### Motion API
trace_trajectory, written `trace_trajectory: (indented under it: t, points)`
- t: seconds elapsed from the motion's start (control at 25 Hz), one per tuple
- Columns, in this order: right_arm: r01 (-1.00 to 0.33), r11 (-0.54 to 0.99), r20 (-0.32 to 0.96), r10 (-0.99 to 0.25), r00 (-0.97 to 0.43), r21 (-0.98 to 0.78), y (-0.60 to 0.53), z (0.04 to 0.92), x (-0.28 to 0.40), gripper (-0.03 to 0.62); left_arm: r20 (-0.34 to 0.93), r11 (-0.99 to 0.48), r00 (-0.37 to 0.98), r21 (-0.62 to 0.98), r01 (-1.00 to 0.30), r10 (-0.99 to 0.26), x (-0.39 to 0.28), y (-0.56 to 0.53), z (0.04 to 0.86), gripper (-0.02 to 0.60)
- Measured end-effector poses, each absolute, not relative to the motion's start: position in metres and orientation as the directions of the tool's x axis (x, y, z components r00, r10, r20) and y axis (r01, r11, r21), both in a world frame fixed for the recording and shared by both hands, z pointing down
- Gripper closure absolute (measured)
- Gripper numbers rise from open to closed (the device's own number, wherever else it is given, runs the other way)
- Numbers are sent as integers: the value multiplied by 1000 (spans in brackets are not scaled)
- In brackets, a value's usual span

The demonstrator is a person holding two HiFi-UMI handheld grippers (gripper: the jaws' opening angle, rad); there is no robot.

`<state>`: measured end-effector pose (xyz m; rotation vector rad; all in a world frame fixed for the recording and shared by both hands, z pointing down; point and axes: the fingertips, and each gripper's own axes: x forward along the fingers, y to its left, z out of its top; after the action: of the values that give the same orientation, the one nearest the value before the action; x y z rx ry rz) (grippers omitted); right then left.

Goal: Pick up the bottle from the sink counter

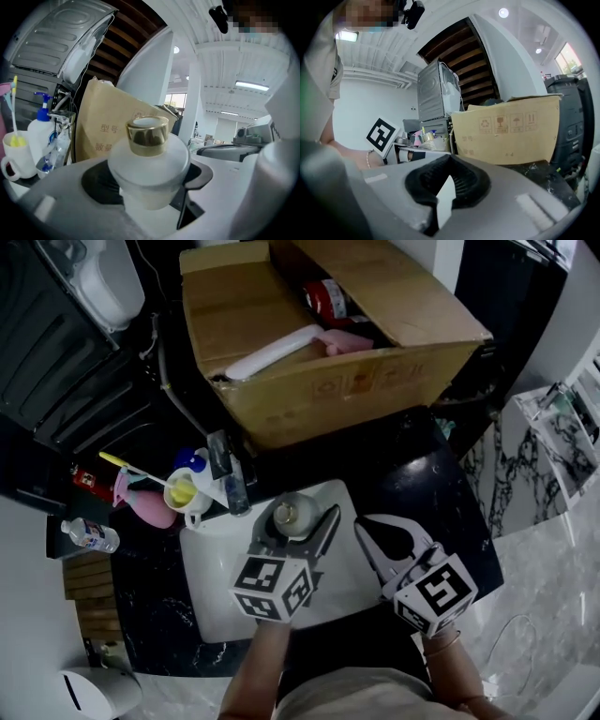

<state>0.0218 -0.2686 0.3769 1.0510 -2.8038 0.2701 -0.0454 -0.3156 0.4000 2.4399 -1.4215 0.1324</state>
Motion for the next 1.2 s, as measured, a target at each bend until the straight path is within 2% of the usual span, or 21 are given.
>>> trace_trajectory:
  t: [0.4,0.88,1.2]
  points:
    - [-683,724,141,-669,-730,-101,-234,342,4,591,133,-509,554,266,-819,-822,-64,-270,358,233]
    - [-674,738,129,-665,-736,-39,-204,323,-15,591,9,-577,594,230,-784,-804,-88,-219,309,233]
    - [-700,707,33,-701,-713,-101,-196,303,-15,591,-73,-621,620,195,-759,-781,-100,-198,279,233]
